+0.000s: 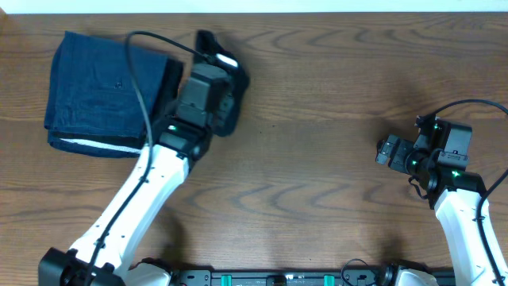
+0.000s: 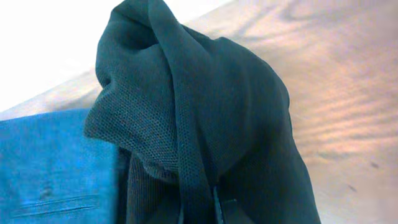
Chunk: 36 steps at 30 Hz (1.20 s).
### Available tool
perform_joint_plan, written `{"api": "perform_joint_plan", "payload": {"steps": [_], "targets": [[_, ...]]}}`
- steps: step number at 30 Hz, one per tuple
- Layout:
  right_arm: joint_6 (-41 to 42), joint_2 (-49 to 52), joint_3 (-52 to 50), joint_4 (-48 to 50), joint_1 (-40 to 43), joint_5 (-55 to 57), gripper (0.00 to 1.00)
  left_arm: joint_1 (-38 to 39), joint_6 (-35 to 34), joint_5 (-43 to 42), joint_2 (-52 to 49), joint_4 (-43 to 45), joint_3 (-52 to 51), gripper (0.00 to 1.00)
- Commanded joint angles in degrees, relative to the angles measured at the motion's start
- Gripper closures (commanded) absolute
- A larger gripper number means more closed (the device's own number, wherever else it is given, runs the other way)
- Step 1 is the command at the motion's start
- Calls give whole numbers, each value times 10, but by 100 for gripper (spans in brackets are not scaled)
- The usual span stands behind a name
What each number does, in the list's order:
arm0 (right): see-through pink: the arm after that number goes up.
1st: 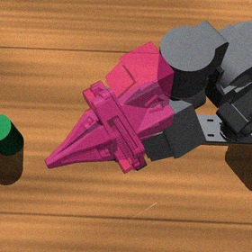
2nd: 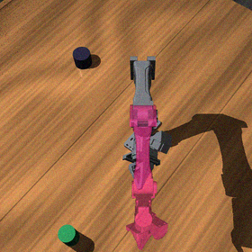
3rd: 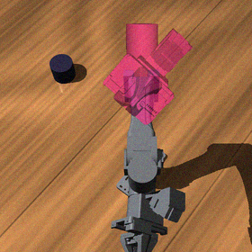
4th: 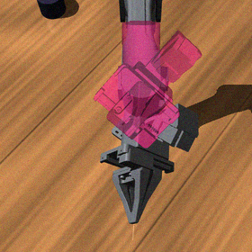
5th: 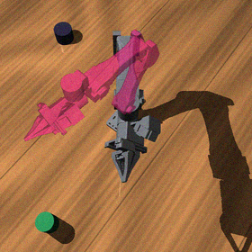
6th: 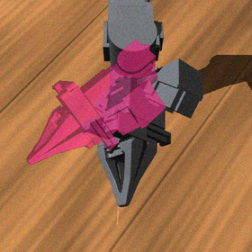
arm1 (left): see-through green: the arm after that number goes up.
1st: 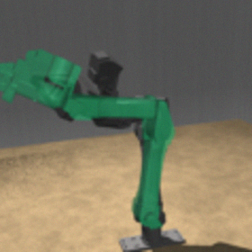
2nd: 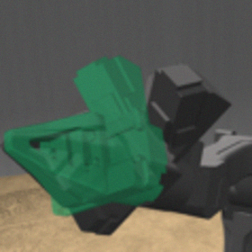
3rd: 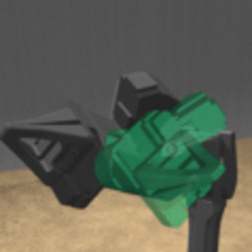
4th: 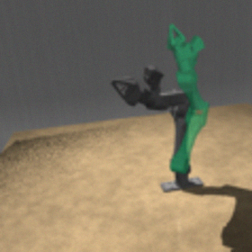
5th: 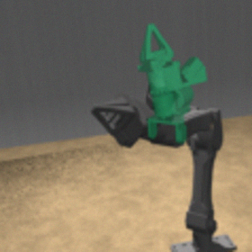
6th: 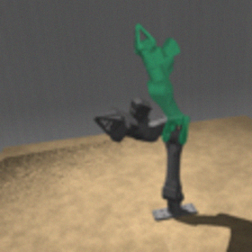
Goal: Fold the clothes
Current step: 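Carry the shirt leftward and place it on the jeans stack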
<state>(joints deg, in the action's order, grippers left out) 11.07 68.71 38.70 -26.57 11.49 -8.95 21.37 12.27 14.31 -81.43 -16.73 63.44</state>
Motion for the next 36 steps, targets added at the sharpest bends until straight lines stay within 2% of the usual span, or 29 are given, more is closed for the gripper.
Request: {"api": "perform_joint_plan", "payload": {"steps": [1, 19, 36], "targets": [[-4, -4, 9, 0, 5, 4, 1, -27, 10, 19, 31, 16, 11, 94], [-4, -4, 9, 0, 5, 4, 1, -228, 10, 5, 34, 70, 13, 94], [-4, -4, 9, 0, 5, 4, 1, -403, -5, 3, -158, 162, 13, 94]]}}
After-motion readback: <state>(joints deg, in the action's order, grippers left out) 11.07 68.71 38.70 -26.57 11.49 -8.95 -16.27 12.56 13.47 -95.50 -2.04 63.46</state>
